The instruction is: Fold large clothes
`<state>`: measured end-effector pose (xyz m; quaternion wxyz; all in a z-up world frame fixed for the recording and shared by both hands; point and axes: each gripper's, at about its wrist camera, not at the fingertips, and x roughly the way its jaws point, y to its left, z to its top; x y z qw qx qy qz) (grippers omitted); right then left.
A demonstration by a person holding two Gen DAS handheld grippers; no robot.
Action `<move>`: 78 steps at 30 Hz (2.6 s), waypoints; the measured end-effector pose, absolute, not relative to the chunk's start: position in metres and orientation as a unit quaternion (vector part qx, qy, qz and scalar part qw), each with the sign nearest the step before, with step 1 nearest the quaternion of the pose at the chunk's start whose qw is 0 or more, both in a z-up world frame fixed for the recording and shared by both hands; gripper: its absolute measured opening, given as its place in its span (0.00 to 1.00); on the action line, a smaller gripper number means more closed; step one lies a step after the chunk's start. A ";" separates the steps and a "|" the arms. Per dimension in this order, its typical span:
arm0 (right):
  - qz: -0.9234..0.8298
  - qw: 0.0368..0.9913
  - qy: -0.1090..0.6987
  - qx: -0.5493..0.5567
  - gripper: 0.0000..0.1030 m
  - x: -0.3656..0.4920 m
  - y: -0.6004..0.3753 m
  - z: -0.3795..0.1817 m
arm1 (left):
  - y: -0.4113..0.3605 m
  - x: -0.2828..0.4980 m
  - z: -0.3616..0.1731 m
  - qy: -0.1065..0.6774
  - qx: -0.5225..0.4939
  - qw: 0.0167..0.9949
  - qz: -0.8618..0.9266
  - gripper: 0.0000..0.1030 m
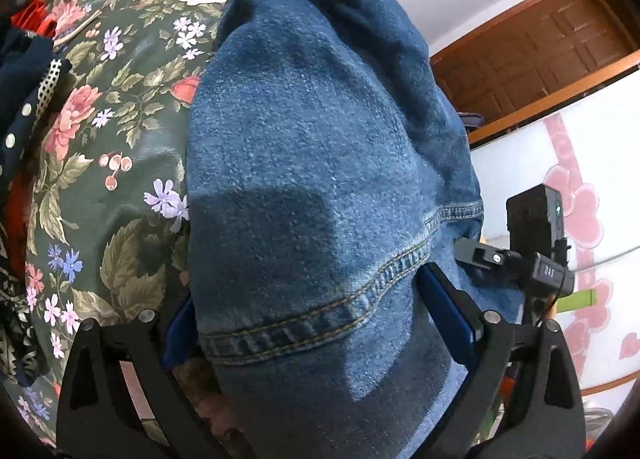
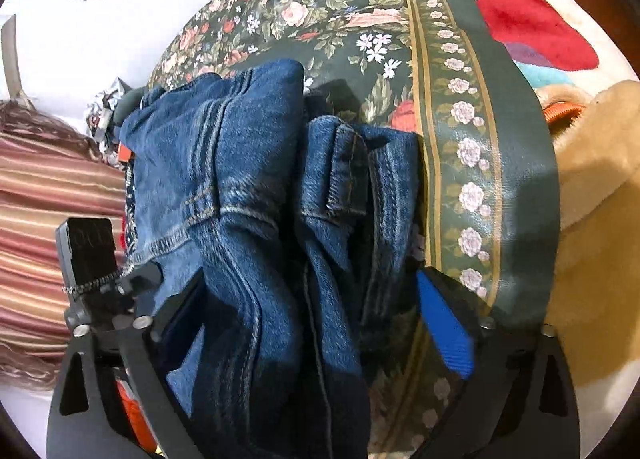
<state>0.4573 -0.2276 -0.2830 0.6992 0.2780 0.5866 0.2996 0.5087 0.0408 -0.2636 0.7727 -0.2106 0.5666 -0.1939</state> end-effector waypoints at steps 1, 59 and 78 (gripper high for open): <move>0.297 0.698 0.588 0.280 0.73 0.456 -0.227 -0.283 | 0.039 0.507 -0.264 0.567 -0.209 0.773 -0.194 0.93; 0.337 0.768 0.530 0.123 0.52 0.486 0.106 -0.201 | 0.368 0.452 -0.180 0.438 -0.210 0.874 0.012 0.77; 0.347 0.889 0.298 0.024 0.52 0.314 0.045 -0.016 | 0.259 0.294 -0.022 0.312 -0.033 0.948 0.052 0.77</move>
